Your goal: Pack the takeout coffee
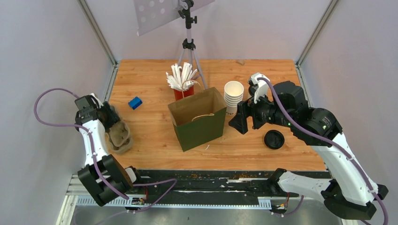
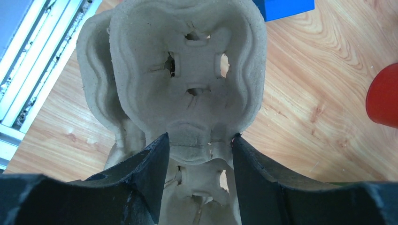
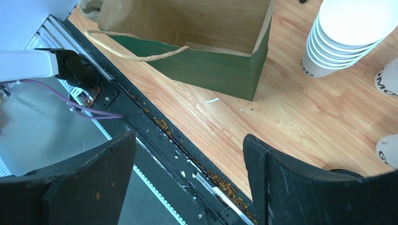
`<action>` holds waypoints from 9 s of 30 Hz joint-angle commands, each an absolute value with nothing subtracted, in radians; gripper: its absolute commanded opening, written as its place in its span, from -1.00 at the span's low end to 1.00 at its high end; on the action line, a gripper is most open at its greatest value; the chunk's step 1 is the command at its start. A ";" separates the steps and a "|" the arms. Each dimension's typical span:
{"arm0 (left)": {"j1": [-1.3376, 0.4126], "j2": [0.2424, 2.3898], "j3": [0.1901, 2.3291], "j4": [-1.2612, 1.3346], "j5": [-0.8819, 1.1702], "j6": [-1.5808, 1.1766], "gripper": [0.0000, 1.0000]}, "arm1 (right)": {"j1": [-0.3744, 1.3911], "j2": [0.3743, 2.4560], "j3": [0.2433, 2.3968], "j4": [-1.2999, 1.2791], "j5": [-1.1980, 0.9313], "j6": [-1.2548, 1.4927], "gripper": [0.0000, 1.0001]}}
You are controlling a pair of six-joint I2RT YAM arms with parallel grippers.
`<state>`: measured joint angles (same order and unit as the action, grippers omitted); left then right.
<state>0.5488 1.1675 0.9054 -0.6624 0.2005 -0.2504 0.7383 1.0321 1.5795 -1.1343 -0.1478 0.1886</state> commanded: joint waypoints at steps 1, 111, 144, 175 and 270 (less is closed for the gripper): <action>0.573 1.172 0.909 -0.612 0.214 -0.203 0.19 | 0.740 1.028 1.599 -1.150 -0.140 0.161 0.68; 0.472 0.992 1.225 -0.838 0.361 -0.497 -0.34 | 0.740 1.026 1.612 -1.220 -0.172 0.232 0.65; -0.080 1.087 1.802 -1.175 0.450 -0.291 -0.36 | 0.741 1.212 1.558 -0.916 -0.203 1.169 0.40; -0.640 1.339 2.049 -1.166 0.262 -0.138 -0.36 | 0.700 1.223 1.486 -0.837 -0.386 0.961 -0.96; -0.901 1.411 1.587 -0.943 -0.023 -0.334 -0.46 | 0.585 1.064 1.318 -0.839 -0.483 0.839 -1.00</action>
